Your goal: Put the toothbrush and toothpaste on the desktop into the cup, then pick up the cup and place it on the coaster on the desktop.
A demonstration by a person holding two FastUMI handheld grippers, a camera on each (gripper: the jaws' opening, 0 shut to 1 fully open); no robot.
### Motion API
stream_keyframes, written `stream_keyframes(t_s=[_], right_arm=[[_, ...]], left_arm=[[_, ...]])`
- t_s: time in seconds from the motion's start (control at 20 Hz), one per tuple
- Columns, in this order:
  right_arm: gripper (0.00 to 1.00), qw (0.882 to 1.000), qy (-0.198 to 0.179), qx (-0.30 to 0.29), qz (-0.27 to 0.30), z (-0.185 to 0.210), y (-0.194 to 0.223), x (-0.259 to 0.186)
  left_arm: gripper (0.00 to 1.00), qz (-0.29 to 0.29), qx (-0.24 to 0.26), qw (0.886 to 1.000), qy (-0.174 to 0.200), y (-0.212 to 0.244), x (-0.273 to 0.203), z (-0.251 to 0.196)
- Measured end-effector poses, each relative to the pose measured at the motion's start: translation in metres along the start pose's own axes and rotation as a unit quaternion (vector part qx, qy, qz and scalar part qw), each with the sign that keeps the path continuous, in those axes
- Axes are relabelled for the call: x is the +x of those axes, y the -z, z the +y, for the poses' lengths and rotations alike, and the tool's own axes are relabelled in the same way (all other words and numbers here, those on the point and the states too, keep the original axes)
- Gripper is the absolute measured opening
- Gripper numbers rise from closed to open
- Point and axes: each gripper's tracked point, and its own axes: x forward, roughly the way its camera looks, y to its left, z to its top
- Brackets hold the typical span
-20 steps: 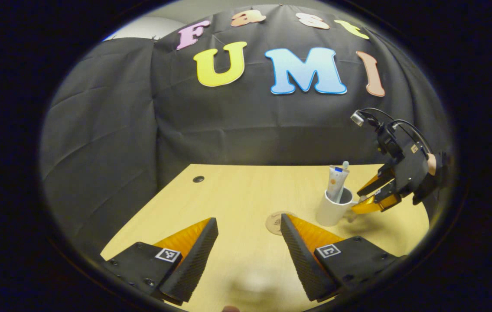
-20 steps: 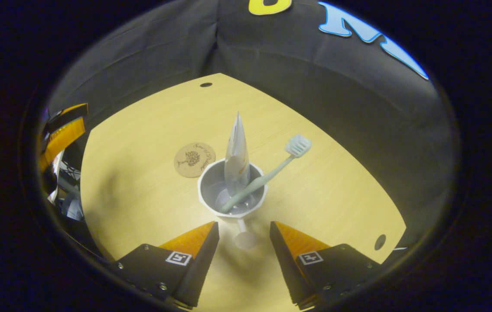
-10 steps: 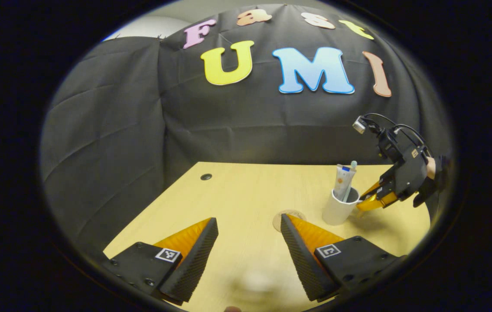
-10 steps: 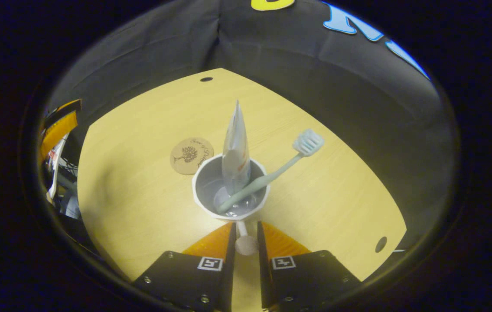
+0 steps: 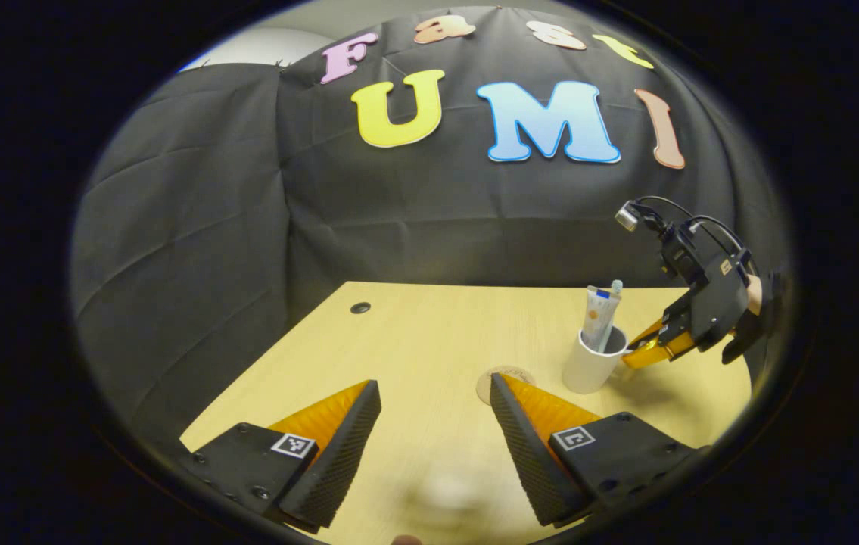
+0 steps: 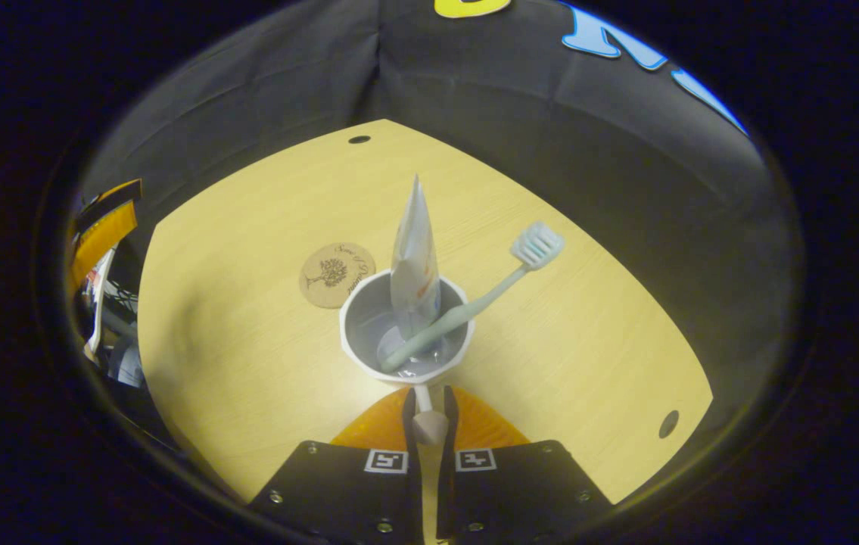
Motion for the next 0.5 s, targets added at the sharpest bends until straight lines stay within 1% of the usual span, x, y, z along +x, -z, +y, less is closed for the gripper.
stream_keyframes(t_s=[0.3,0.5], right_arm=[[0.08,1.0,0.001,-0.003,-0.007,0.001,-0.005,-0.004],[0.08,1.0,-0.001,0.012,-0.022,0.007,-0.016,-0.004]], left_arm=[[0.98,0.001,-0.005,1.0,-0.002,0.003,0.0,0.006],[0.98,0.001,-0.003,1.0,-0.003,0.006,0.002,0.008]])
